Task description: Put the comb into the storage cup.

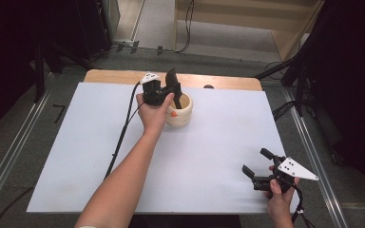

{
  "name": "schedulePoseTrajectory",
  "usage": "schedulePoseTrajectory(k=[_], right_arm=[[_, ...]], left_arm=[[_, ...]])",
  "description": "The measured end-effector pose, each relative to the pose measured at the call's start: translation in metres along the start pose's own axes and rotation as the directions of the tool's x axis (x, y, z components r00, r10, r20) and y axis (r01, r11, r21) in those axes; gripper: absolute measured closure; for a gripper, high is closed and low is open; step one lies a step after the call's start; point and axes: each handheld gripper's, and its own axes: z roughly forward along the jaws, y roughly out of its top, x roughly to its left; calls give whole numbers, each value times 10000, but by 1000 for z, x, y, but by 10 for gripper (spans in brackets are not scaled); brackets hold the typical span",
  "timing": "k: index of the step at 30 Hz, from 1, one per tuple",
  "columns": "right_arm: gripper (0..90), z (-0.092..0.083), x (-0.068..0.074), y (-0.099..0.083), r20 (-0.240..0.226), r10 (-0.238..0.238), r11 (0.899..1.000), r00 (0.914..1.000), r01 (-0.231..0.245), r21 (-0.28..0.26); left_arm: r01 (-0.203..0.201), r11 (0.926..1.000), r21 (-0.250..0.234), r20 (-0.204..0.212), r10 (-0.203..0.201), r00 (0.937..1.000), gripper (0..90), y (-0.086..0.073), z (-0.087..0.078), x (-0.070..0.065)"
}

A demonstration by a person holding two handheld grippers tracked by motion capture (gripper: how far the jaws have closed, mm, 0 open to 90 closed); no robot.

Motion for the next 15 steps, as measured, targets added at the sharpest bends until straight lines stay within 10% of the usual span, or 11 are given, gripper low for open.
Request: schedulePoseTrajectory(k=[15], right_arm=[[0, 0, 0, 0, -4, -34, 10000, 10000, 34, 24]], left_arm=[[129, 9995, 272, -355, -119, 9993, 747, 0, 0, 10]])
